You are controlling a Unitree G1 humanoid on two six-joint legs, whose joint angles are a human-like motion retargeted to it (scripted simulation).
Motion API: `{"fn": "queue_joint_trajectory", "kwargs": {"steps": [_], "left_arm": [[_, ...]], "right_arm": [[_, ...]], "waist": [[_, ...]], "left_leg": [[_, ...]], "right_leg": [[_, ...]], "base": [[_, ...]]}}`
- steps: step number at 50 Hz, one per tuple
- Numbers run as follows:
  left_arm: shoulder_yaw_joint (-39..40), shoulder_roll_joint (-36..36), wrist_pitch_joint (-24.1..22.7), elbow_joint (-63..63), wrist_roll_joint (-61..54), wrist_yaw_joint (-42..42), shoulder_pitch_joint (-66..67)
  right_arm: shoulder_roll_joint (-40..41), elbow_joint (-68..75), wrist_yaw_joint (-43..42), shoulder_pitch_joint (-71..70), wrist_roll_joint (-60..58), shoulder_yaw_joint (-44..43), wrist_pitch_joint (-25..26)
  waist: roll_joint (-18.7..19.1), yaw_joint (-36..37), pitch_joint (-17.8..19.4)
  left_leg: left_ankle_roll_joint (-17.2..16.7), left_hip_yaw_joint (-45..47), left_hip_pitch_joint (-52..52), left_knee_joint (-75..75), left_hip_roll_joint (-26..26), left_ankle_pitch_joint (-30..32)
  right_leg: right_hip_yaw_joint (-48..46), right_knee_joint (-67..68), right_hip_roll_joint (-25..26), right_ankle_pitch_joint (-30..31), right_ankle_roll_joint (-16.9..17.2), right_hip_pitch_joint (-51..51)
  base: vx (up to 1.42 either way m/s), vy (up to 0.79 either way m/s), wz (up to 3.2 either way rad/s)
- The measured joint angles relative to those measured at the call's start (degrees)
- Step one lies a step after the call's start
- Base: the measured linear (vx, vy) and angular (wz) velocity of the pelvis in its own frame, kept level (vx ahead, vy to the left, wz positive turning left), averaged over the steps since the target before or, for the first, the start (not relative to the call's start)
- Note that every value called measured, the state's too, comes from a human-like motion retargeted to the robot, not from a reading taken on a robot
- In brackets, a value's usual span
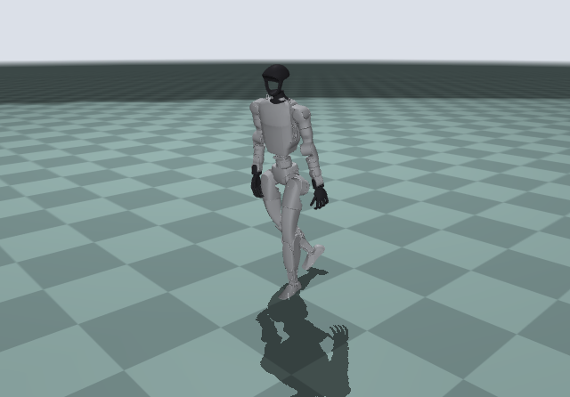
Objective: Walk run
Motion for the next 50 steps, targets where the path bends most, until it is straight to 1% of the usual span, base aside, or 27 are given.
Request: {"fn": "queue_joint_trajectory", "kwargs": {"steps": [2,3,5,7,10,12,15,18,20,23,25,26,27,28,30,32,33,35,37,38,40,42,45,48,50], "left_arm": [[0.7,0.7,0.5,-0.3,-1.0,-0.9,-1.1],[0.8,1.0,0.9,-0.4,-1.5,-1.7,-1.8],[0.3,1.7,2.0,-0.4,-2.4,-3.3,-3.7],[-0.6,2.2,2.7,-0.6,-2.2,-5.2,-5.9],[-2.0,2.5,2.7,-1.9,-0.7,-7.5,-8.6],[-3.2,3.0,1.9,-3.7,0.4,-8.8,-10.0],[-4.9,4.1,0.2,-7.0,1.6,-9.6,-11.5],[-6.1,4.7,-1.4,-9.3,2.5,-9.2,-12.7],[-6.4,4.5,-1.8,-10.6,2.7,-9.1,-12.9],[-5.6,3.0,-2.2,-12.3,1.4,-9.3,-11.8],[-4.2,1.8,-3.1,-12.9,0.5,-9.3,-10.5],[-3.6,1.3,-3.4,-12.7,0.2,-9.3,-9.4],[-3.0,0.9,-3.5,-12.3,0.1,-9.4,-8.3],[-2.4,0.7,-3.1,-11.7,0.3,-9.4,-7.0],[-1.5,0.0,-1.3,-9.6,1.5,-8.7,-4.5],[0.5,-1.2,0.6,-6.6,2.5,-6.0,-2.3],[1.5,-1.7,1.3,-4.7,2.3,-4.5,-1.0],[2.5,-2.1,2.4,-0.4,1.7,-3.0,1.2],[2.1,-2.0,4.0,2.9,2.6,-3.9,2.4],[2.0,-2.1,5.0,3.8,3.9,-4.7,2.9],[2.0,-2.2,6.2,5.2,6.4,-6.1,3.5],[2.0,-2.4,6.5,6.0,7.1,-6.4,4.1],[1.8,-3.3,6.2,6.4,6.8,-5.5,5.5],[1.4,-4.3,5.2,5.9,7.3,-5.1,6.5],[0.7,-5.0,5.0,5.4,7.6,-4.7,6.6]], "right_arm": [[-0.2,0.9,-1.3,1.4,-0.8,0.0,-0.2],[-0.4,1.7,-1.8,1.7,-0.8,-0.1,0.1],[-0.5,3.7,-2.2,2.1,-0.2,-1.1,1.0],[-0.3,6.0,-2.0,2.2,0.6,-2.8,2.2],[-0.1,8.8,-1.6,2.7,1.5,-4.6,3.6],[-0.1,10.3,-1.3,2.9,1.5,-5.1,4.1],[0.2,12.0,-1.2,2.9,0.3,-5.4,4.8],[0.9,12.9,-0.7,2.9,-0.7,-5.6,5.2],[1.2,13.1,-0.1,2.9,-1.3,-5.8,5.6],[1.1,13.0,0.2,2.3,-2.2,-6.1,6.0],[1.0,12.5,-0.1,1.7,-2.3,-6.2,5.8],[1.0,12.3,-0.4,1.7,-2.0,-6.1,5.7],[0.9,12.1,-0.6,1.6,-1.7,-5.8,5.5],[0.7,12.1,-0.6,1.7,-1.2,-5.4,5.3],[0.1,12.9,0.0,1.7,-0.8,-5.1,5.6],[-0.5,14.3,0.1,0.0,-1.5,-5.5,6.8],[-0.8,14.9,-0.3,-0.6,-1.8,-5.1,7.4],[-1.1,15.6,-1.4,-1.6,-1.7,-3.9,8.0],[-1.3,15.4,-2.0,-2.6,-1.2,-3.6,7.6],[-1.4,15.0,-2.0,-3.1,-1.1,-3.7,7.3],[-1.5,14.3,-2.1,-4.5,-1.1,-3.6,7.3],[-1.8,14.4,-2.7,-7.0,-1.3,-3.3,7.5],[-2.0,15.6,-4.0,-11.0,-1.5,-3.1,8.0],[-1.9,15.4,-3.8,-13.9,-1.4,-2.9,8.5],[-1.8,14.4,-3.1,-15.3,-1.5,-2.8,8.4]], "waist": [[1.8,-0.9,0.1],[2.4,-1.4,0.4],[2.8,-3.0,1.0],[2.3,-4.4,1.3],[0.9,-6.0,1.5],[-0.4,-7.7,1.8],[-2.5,-9.9,2.7],[-2.9,-11.4,2.8],[-2.7,-11.8,2.7],[-2.6,-11.8,2.1],[-2.5,-12.0,1.6],[-2.5,-12.3,1.2],[-2.4,-12.5,0.8],[-2.2,-12.5,0.4],[-2.0,-11.6,-0.1],[-1.9,-11.6,0.0],[-2.4,-11.5,-0.2],[-3.7,-11.3,-0.6],[-6.1,-10.1,-0.5],[-7.2,-9.6,-0.2],[-8.7,-8.7,0.6],[-8.4,-8.1,1.2],[-6.2,-6.7,1.2],[-3.5,-4.6,1.5],[-1.9,-3.5,1.9]], "left_leg": [[-0.5,0.7,2.4,-0.4,2.1,-1.5],[-0.5,1.1,3.6,-0.8,2.6,-2.0],[-0.2,2.4,6.1,-2.5,2.3,-2.4],[0.0,3.0,8.4,-4.7,0.9,-2.3],[-0.1,4.5,11.8,-7.8,-1.6,-2.5],[-0.2,4.2,14.2,-9.8,-3.9,-2.8],[-0.4,3.4,18.0,-12.0,-7.3,-3.5],[-1.0,2.6,20.9,-13.1,-7.9,-4.6],[-1.7,1.8,22.6,-13.5,-7.7,-5.4],[-2.9,2.0,24.9,-14.0,-7.6,-6.6],[-3.8,2.2,26.0,-13.9,-7.6,-7.3],[-4.3,2.0,26.7,-13.8,-7.5,-7.6],[-4.8,1.8,27.4,-13.5,-7.5,-7.6],[-5.4,1.6,28.1,-13.2,-7.3,-7.4],[-6.6,1.1,29.8,-12.0,-7.2,-5.1],[-8.0,1.4,29.9,-8.7,-6.5,0.3],[-8.2,3.1,29.7,-6.6,-6.4,3.8],[-8.1,4.5,28.3,-0.5,-6.3,10.7],[-7.4,4.8,24.4,8.9,-7.3,14.0],[-7.1,5.7,22.4,13.6,-7.1,13.5],[-5.1,9.3,18.5,21.2,-4.9,10.5],[-4.8,11.1,14.9,24.3,-2.5,9.1],[-6.3,10.7,8.9,23.7,-1.0,7.2],[-8.0,8.6,3.6,16.8,-1.2,5.6],[-7.3,8.8,1.3,10.5,-0.9,3.7]], "right_leg": [[-2.6,9.4,-1.8,-1.0,-2.2,-3.5],[-3.7,13.1,-3.0,-2.8,-3.0,-5.4],[-5.1,17.6,-4.7,-5.6,-3.5,-9.5],[-6.2,18.2,-5.8,-7.9,-3.0,-13.9],[-7.4,12.4,-6.1,-11.1,-1.6,-19.3],[-6.4,5.4,-5.2,-13.3,-1.3,-22.5],[-0.8,-5.5,-3.5,-13.9,-1.0,-26.8],[3.1,-12.2,-1.8,-16.4,-1.9,-30.2],[2.5,-14.5,-1.6,-17.0,-1.9,-31.7],[-0.1,-13.6,-2.4,-15.7,-2.0,-32.8],[-2.0,-11.3,-3.4,-13.4,-3.7,-32.8],[-3.3,-10.5,-4.1,-10.8,-5.2,-32.4],[-4.2,-9.7,-4.4,-9.6,-6.6,-32.0],[-4.1,-9.2,-4.2,-11.0,-7.9,-31.5],[-2.9,-5.8,-3.5,-15.0,-8.8,-30.9],[-1.6,-4.7,-4.9,-16.6,-7.2,-29.5],[-2.2,-5.7,-5.4,-17.2,-6.9,-27.7],[-3.6,-8.4,-7.0,-17.8,-6.1,-23.9],[-2.3,-10.2,-9.0,-18.5,-5.4,-21.5],[-2.0,-10.6,-10.3,-19.0,-4.9,-20.6],[-3.8,-11.6,-12.2,-19.8,-4.1,-18.1],[-4.8,-13.3,-11.3,-20.1,-3.7,-15.7],[-6.4,-16.7,-7.8,-20.0,-3.3,-12.2],[-7.0,-19.8,-3.5,-20.3,-3.1,-8.6],[-7.1,-21.6,-1.0,-20.8,-2.8,-6.1]], "base": [[0.47,0.10,-0.73],[0.44,0.09,-0.49],[0.49,0.08,-0.08],[0.51,0.05,0.20],[0.38,0.02,0.24],[0.45,-0.02,0.42],[0.55,-0.07,0.45],[0.50,-0.10,0.48],[0.52,-0.13,0.40],[0.54,-0.14,0.17],[0.72,-0.23,0.16],[0.58,-0.16,0.26],[0.63,-0.16,0.28],[0.75,-0.21,0.26],[0.85,-0.25,0.36],[0.60,-0.14,0.48],[0.54,-0.11,0.17],[0.62,-0.17,0.08],[0.46,-0.12,0.32],[0.44,-0.12,0.53],[0.50,-0.16,0.52],[0.43,-0.11,0.20],[0.46,-0.10,-0.18],[0.36,-0.05,-0.35],[0.39,-0.04,-0.21]]}}
